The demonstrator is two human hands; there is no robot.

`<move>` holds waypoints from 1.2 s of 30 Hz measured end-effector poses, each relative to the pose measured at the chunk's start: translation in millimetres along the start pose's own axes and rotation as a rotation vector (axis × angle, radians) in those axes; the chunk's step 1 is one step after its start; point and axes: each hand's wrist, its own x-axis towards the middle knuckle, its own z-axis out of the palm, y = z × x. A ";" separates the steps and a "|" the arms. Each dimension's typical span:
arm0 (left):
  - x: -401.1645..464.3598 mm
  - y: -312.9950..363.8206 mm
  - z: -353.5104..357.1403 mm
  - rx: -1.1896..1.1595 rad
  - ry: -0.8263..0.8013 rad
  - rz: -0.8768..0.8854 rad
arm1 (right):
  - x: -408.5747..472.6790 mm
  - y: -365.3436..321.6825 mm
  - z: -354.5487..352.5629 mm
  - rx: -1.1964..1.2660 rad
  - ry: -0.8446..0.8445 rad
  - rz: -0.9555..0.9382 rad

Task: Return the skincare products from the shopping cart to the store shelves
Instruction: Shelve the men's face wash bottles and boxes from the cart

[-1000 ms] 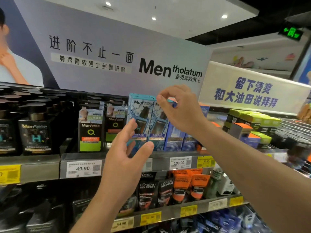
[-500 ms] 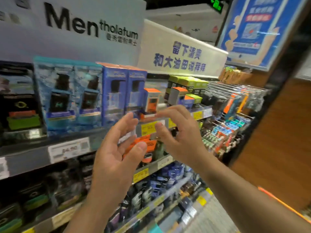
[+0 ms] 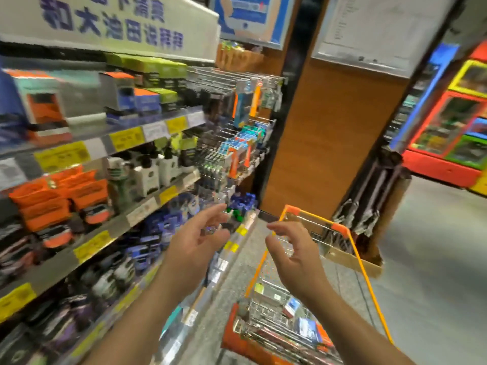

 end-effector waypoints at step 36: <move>-43.7 -169.8 234.6 1.280 -0.777 -0.451 | -204.9 192.4 -129.0 -0.562 -0.642 1.008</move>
